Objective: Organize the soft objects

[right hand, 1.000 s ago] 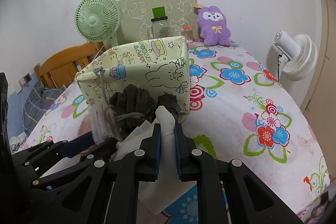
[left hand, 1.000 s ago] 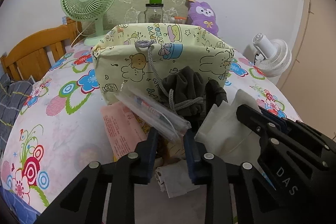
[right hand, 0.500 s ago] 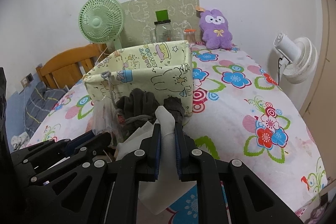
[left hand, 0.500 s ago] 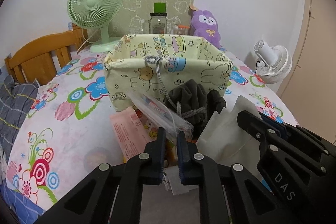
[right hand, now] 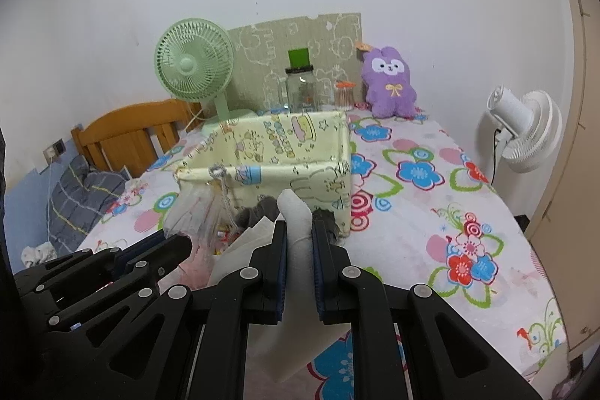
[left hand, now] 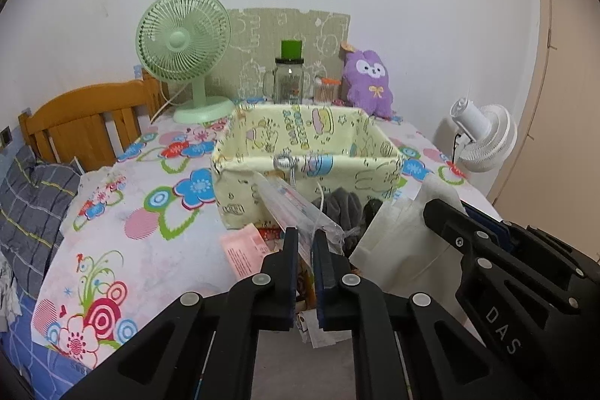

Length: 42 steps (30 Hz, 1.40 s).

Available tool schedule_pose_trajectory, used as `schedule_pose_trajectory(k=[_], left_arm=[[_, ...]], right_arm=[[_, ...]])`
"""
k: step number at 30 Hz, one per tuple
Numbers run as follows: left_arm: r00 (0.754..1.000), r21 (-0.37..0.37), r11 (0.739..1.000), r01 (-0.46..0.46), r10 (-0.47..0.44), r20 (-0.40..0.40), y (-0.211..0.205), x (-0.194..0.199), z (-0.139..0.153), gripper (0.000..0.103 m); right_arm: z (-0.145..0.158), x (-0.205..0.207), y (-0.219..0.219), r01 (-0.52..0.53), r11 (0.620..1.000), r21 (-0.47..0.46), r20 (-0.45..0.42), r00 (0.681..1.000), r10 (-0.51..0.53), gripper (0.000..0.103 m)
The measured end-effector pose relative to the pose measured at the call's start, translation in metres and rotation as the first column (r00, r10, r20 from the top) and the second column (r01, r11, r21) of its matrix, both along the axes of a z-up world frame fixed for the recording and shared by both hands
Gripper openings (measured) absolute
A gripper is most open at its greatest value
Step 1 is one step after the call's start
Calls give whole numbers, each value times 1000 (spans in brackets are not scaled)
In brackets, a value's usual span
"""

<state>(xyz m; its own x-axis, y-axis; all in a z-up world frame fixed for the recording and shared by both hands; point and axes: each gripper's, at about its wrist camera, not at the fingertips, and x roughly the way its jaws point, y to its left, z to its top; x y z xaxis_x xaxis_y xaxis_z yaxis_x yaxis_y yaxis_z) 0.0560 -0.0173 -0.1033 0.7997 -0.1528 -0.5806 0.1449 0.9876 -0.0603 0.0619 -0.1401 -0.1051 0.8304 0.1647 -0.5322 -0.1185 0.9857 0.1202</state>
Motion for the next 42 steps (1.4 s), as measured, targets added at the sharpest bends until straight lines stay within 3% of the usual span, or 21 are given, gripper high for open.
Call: schedule_pose_trajectory(k=[10, 26, 30, 34, 36, 37, 42], left_arm=[[999, -16, 1000, 1, -1, 48, 4, -7, 20, 3], [1000, -12, 1000, 8, -8, -13, 8, 8, 5, 4], [998, -25, 999, 27, -28, -52, 6, 14, -3, 23], [997, -32, 999, 32, -34, -64, 4, 17, -7, 23], [997, -29, 999, 37, -39, -66, 2, 17, -8, 18], [997, -30, 999, 39, -41, -64, 1, 17, -7, 6], [998, -25, 999, 39, -40, -53, 1, 16, -1, 4]], right_arm=[[26, -7, 3, 5, 1000, 5, 50, 999, -5, 15], [12, 6, 7, -10, 1000, 10, -4, 1000, 10, 15], [7, 11, 5, -3, 1000, 15, -29, 1000, 4, 15], [4, 14, 3, 2, 1000, 16, -41, 999, -2, 15], [2, 16, 2, 5, 1000, 19, -46, 999, -4, 15], [2, 17, 2, 5, 1000, 21, -48, 999, -4, 15], [5, 19, 2, 3, 1000, 27, -46, 999, -2, 15]])
